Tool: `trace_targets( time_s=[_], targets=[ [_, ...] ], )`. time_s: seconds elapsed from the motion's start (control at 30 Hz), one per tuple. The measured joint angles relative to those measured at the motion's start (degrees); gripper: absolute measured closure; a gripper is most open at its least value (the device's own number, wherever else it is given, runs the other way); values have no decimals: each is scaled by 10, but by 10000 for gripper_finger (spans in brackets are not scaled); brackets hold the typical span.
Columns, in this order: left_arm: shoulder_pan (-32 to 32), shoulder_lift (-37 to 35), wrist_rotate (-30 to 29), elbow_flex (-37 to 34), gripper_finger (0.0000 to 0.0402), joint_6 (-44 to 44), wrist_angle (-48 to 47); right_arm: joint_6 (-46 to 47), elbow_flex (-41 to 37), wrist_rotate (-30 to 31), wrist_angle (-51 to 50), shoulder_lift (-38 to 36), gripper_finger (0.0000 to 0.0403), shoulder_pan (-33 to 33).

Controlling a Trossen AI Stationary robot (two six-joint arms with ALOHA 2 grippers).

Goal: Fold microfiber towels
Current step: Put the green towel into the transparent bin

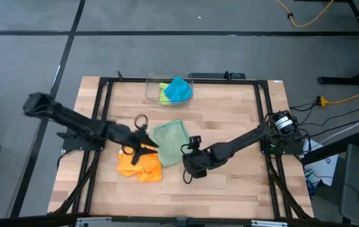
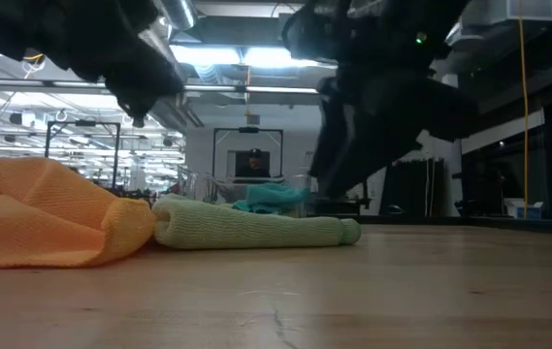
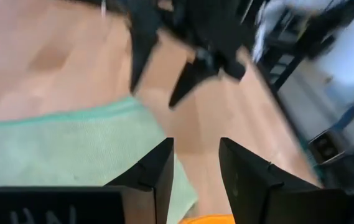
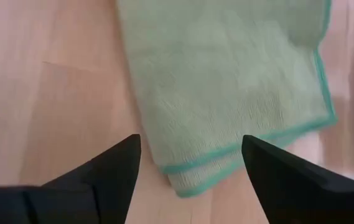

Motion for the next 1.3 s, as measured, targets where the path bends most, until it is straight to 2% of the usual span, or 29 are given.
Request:
trace_targets(
  time_s=[0.1,0.27,0.37,0.53,0.93,1.3],
  targets=[
    [-37,95,-40,39,282,8,-1,21,-2,-2,-18,0,121,0],
    [-74,234,-48,122,282,42,-1,22,-6,-11,-17,0,121,1],
    [-81,290,-59,163,282,45,-13,22,-6,-11,-10,0,121,0],
    [-82,351,-74,209,282,45,-88,22,-6,-11,-4,0,121,0],
    [-84,363,-104,239,279,90,-109,22,-6,-11,2,0,121,0],
    [-82,363,-140,240,203,85,-160,22,-6,-13,4,0,121,0]
  ],
)
